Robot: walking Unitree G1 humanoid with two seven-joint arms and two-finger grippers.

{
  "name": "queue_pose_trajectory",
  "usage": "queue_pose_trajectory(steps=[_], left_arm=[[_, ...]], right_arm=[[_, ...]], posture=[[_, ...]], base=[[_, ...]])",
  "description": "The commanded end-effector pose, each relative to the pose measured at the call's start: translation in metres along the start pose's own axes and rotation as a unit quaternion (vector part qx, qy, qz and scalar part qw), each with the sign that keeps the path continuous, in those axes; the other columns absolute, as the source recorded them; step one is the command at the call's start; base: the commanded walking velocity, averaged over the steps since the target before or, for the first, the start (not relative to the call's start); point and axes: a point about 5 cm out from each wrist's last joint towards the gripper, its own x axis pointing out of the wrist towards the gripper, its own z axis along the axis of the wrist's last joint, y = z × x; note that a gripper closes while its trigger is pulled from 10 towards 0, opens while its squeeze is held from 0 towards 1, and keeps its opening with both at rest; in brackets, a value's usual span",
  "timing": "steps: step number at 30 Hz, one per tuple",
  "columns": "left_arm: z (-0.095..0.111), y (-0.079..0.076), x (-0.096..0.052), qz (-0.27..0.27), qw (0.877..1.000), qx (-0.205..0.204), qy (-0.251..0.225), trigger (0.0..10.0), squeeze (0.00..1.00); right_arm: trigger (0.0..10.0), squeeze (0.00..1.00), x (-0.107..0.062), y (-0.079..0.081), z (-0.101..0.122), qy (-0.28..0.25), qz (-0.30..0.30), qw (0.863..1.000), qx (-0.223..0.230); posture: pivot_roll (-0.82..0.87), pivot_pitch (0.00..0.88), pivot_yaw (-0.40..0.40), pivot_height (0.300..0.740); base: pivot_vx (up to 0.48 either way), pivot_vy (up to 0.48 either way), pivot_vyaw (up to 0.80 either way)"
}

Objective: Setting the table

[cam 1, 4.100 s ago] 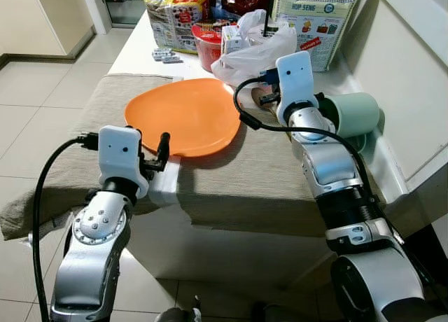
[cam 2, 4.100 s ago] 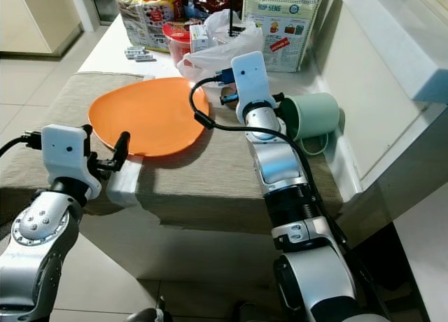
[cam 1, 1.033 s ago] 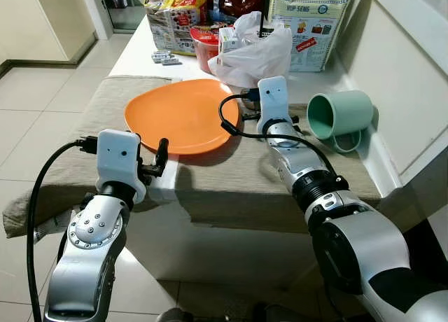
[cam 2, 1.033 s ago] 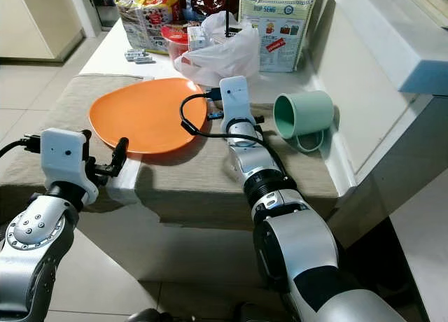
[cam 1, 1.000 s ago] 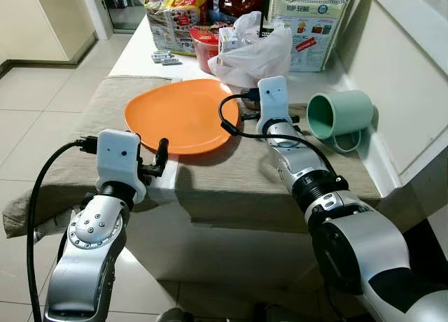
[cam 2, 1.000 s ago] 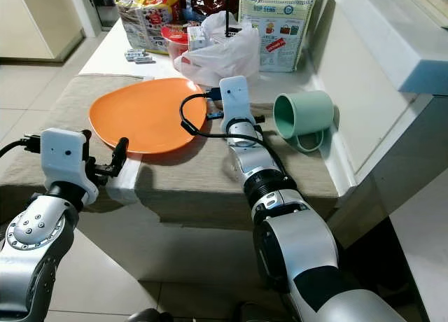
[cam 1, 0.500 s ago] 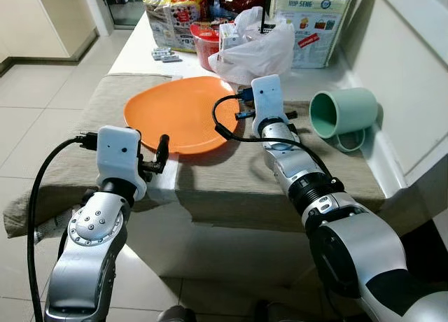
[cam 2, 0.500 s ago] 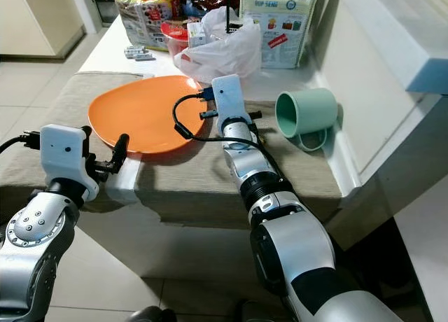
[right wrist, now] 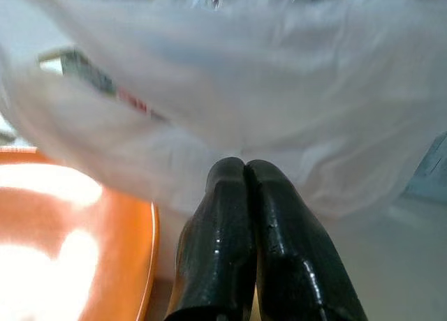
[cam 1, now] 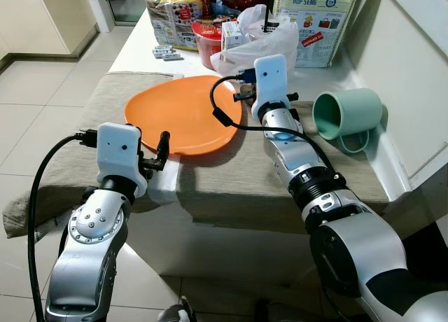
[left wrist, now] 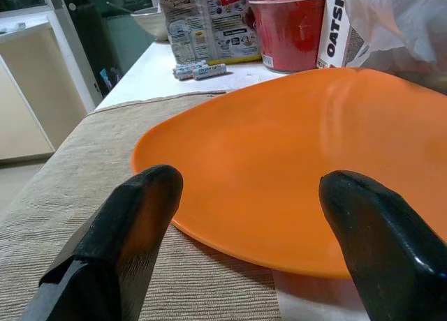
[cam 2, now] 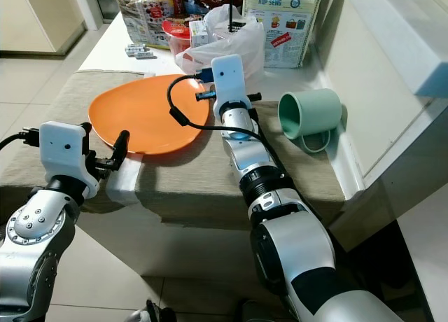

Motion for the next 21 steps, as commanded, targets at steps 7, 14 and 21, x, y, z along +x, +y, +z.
queue_pose_trajectory(steps=[7,14,21], left_arm=[[-0.002,-0.001,0.0,-0.001,1.0,0.003,0.001,10.0,0.0],[-0.003,-0.002,0.001,-0.002,1.0,0.005,0.0,10.0,0.0],[-0.003,-0.002,0.002,-0.004,1.0,0.007,-0.001,10.0,0.0]], right_arm=[[10.0,1.0,-0.002,-0.005,-0.009,0.025,-0.002,1.0,-0.015],[10.0,1.0,-0.004,-0.008,-0.012,0.026,-0.005,0.999,-0.024],[10.0,1.0,-0.007,-0.004,-0.017,0.028,0.007,0.999,-0.021]], posture=[[0.04,0.103,0.042,0.74],[0.03,0.097,0.041,0.74],[0.03,0.085,0.039,0.74]], base=[[0.0,0.0,0.0],[0.0,0.0,0.0],[0.0,0.0,0.0]])
